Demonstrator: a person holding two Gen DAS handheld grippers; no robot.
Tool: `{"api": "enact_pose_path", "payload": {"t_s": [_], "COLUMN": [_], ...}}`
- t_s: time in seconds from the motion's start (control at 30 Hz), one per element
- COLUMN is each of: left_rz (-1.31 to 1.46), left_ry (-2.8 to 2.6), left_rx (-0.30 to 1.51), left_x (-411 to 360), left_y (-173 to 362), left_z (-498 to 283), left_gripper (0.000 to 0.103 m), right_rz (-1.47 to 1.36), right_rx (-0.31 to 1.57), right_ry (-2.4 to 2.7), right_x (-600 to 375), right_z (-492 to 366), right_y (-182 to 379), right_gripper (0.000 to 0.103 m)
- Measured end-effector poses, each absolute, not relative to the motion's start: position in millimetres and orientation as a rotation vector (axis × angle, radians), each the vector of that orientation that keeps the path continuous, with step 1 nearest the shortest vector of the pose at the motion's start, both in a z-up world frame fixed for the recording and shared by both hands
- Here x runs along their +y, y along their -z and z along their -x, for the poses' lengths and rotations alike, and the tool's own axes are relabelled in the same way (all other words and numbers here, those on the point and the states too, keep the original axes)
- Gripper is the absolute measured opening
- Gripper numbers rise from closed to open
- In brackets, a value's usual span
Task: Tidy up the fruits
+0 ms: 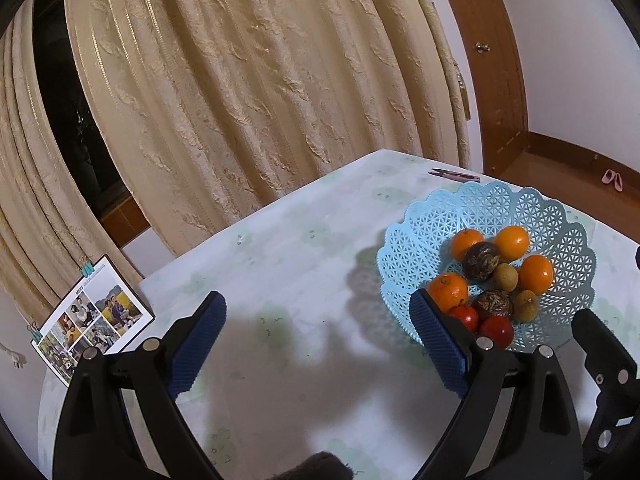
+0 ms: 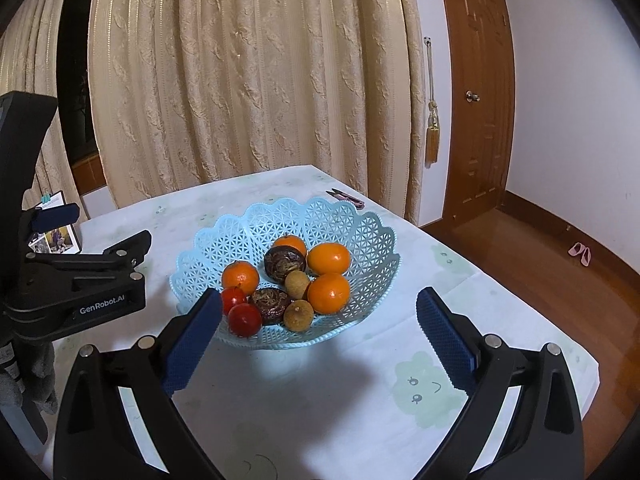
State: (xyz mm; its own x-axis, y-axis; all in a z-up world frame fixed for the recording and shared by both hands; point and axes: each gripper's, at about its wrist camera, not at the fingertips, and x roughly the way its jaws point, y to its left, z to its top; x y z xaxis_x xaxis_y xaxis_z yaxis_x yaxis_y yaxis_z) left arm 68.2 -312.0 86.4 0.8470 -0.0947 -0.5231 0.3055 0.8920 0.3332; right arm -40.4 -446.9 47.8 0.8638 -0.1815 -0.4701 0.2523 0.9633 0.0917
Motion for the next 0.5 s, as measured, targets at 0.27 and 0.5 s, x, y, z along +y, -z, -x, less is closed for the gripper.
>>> {"api": "enact_pose_path", "payload": {"t_s": [0.27,0.5], "left_rz": [-0.431,-0.433], "left_ry": [0.225,0.210], "left_rx": [0.521,0.523], "left_x": [-315.7,-317.5], "left_y": [-86.7,-87.8], "left_z": [-66.2,-66.8], "left_gripper": [0.092,0.092], "right_rz": [-0.155,-0.154], "right_rx": [0.481,0.484], "right_ry": [0.230,0.230], "right_x": [-447.1,-447.0], "right_z": [40.3,39.7], "right_y": [-47.6,-46.7], "right_gripper": [0.099,0.099]}}
